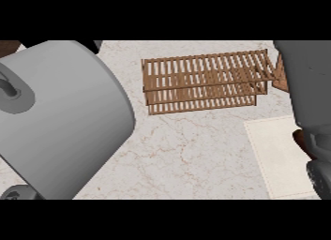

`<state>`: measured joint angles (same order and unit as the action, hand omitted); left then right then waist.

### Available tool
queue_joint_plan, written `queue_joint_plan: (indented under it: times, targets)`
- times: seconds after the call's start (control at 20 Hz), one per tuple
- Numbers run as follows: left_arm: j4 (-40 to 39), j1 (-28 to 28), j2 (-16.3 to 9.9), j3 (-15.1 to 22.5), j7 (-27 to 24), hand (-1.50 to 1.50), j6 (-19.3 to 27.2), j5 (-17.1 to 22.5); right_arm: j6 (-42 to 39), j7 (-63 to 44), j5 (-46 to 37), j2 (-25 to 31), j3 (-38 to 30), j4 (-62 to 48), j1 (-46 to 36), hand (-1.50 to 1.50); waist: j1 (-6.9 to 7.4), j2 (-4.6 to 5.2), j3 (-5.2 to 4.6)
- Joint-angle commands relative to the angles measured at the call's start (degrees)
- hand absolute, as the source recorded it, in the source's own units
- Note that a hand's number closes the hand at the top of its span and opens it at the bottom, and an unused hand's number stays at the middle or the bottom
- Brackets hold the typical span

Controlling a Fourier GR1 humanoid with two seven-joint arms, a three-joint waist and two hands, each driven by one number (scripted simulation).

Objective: Pick the can from the placemat and place it in the tiered shelf

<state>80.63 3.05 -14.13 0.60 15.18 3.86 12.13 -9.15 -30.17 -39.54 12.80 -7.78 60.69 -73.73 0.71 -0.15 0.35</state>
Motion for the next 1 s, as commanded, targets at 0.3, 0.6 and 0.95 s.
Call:
queue_joint_plan:
  times: [0.3,0.6,0.95]
  targets:
    - [-3.3,-2.0,-0.7,-0.9,0.1,0.00,-1.7,-0.2,7.6,-3.7,9.1,-2.8,-10.2,3.3,-1.7,-1.50,-0.48,0.11,-0.36]
    - [-3.0,-0.9,1.7,0.6,-0.1,0.00,-0.3,-1.5,14.0,-2.1,13.9,-1.8,-16.7,-0.2,-4.4,-1.50,0.05,0.38,-0.36]
    - [-3.8,-0.1,1.1,-1.4,1.0,0.00,0.1,-1.0,19.4,-7.6,8.5,4.5,-16.6,5.1,-1.4,-1.50,-0.99,0.13,-0.38]
